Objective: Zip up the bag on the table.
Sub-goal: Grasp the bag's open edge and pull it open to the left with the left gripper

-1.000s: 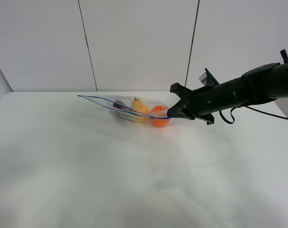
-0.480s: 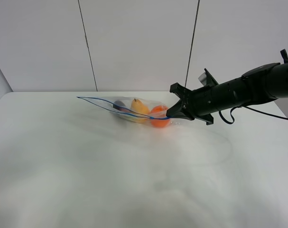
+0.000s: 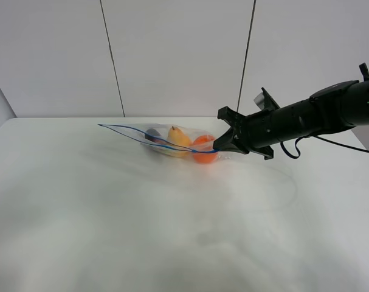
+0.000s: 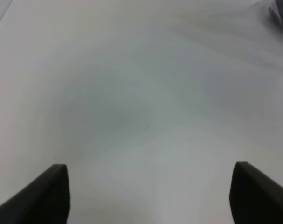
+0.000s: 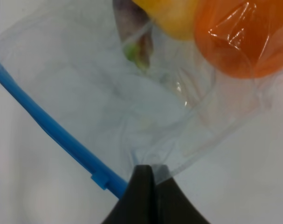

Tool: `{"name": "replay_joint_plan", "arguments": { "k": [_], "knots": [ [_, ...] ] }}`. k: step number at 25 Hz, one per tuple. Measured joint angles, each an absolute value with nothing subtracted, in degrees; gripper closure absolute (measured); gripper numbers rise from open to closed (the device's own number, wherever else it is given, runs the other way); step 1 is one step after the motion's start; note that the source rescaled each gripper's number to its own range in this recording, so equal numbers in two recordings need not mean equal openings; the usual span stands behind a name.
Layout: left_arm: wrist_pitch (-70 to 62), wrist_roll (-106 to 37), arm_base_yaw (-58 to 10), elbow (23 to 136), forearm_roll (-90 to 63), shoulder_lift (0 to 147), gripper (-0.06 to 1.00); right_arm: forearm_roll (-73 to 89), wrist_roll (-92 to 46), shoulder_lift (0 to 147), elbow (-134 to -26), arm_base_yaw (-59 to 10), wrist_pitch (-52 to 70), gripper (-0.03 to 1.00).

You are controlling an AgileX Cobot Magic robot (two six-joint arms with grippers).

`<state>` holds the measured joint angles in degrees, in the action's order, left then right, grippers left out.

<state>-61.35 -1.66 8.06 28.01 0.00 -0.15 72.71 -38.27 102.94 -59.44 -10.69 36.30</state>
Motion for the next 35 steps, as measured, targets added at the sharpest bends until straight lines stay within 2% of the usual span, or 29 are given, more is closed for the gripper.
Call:
{"name": "replay_joint_plan", "arguments": {
  "k": [19,35],
  "knots": [
    [-54.41,-1.82,8.06,29.09,-1.0,0.49,-0.06,72.71,-38.87,102.94,-59.44,-10.69,36.3,0.97],
    [-42.74,-5.52,8.06,37.55,-4.19,22.88,-0.06,72.66,-39.65,102.94,-59.44,-10.69,36.3,0.97]
  ]
}}
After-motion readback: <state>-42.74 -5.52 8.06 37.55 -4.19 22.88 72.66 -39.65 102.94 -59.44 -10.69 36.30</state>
